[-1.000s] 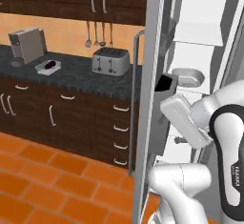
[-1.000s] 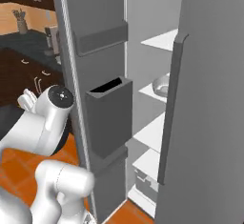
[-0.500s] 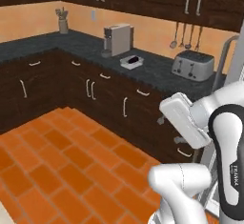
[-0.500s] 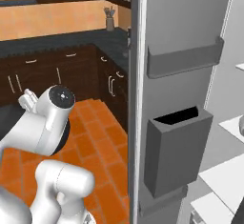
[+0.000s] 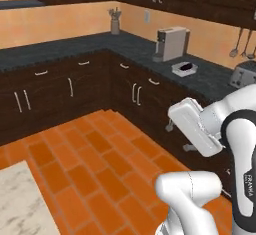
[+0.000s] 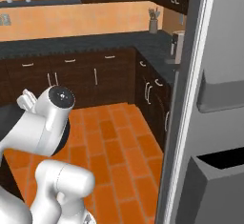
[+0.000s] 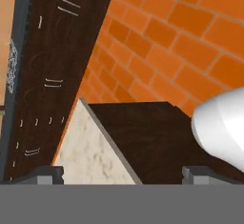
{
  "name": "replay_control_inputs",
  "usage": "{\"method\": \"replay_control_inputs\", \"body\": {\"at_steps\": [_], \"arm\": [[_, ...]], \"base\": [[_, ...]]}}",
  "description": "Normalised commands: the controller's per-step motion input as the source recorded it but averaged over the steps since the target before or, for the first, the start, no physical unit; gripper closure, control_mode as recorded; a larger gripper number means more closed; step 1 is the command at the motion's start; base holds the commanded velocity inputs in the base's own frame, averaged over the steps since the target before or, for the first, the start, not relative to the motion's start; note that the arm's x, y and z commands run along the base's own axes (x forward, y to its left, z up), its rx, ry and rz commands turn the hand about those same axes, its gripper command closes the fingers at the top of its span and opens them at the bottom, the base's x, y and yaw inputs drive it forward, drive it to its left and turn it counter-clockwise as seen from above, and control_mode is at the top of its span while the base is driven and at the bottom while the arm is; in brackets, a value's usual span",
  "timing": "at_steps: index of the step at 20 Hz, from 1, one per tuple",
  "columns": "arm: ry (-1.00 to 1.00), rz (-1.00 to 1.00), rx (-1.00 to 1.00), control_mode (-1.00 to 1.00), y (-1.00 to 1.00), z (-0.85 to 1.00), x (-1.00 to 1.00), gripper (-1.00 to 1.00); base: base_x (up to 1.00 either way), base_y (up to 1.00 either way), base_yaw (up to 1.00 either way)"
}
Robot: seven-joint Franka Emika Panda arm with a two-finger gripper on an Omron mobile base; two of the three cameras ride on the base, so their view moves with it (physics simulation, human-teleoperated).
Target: Take the meat container that has the shrimp and place it on the second highest rack of the freezer. Then take the vegetable container that has the lemon wedge and eggplant and place it on the highest rack of the freezer.
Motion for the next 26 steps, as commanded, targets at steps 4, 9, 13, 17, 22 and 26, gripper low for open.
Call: {"method": "replay_control_inputs", "body": {"at_steps": [4,9,13,17,22,26], "arm": [[0.00,0.00,0.00,1.00,0.00,0.00,0.00,-1.00],[0.00,0.00,0.00,1.00,0.00,0.00,0.00,-1.00],[0.00,0.00,0.00,1.00,0.00,0.00,0.00,-1.00],[0.00,0.00,0.00,1.00,0.00,0.00,0.00,-1.00],[0.00,0.00,0.00,1.00,0.00,0.00,0.00,-1.00],[0.00,0.00,0.00,1.00,0.00,0.00,0.00,-1.00]], "base": [[1.00,0.79,0.17],[1.00,0.25,-0.15],[0.92,0.24,-0.64],[0.77,0.10,-0.74],[0.99,0.28,-0.61],[1.00,0.33,-0.49]]}}
